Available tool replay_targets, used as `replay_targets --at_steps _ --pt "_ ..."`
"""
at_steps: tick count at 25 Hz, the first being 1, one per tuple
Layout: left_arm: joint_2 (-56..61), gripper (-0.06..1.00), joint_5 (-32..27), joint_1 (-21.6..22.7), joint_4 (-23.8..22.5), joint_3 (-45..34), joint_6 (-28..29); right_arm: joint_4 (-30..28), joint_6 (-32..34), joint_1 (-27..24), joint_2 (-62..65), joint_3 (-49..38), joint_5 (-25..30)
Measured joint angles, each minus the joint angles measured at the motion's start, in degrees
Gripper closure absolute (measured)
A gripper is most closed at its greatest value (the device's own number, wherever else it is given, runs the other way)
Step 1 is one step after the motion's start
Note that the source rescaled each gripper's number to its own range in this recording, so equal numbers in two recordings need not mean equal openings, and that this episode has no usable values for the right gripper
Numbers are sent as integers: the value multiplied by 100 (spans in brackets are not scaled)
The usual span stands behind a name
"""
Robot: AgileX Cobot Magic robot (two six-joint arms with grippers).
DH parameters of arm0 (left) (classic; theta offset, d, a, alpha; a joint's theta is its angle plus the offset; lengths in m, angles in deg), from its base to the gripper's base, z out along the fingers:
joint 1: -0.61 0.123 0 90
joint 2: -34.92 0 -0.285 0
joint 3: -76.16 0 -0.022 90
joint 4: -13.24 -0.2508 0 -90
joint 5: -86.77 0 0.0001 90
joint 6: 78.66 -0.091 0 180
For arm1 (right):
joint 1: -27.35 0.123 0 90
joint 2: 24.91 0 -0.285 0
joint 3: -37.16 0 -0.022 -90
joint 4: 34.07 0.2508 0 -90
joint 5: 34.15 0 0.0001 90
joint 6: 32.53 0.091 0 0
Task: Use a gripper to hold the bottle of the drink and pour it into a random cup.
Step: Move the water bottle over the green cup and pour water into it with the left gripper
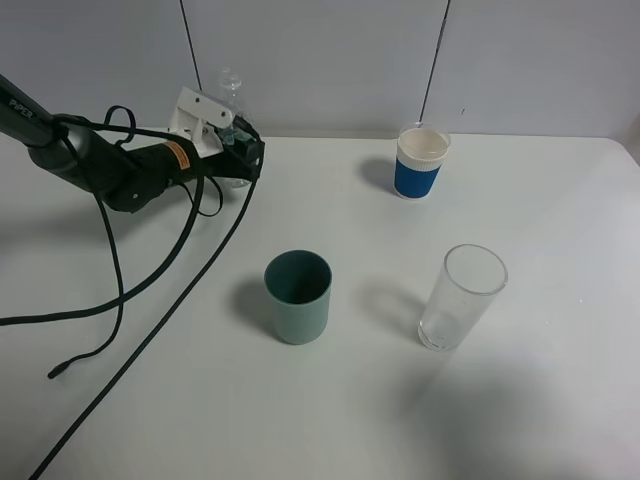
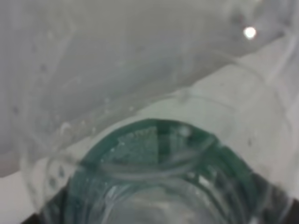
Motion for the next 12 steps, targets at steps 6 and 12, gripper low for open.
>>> replay_targets --at_steps 6,12 --pt "531 88 1 0 0 -431 -284 0 0 0 0 0 0" --pt "1021 88 38 -159 316 -922 -850 0 0 0 0 0 0"
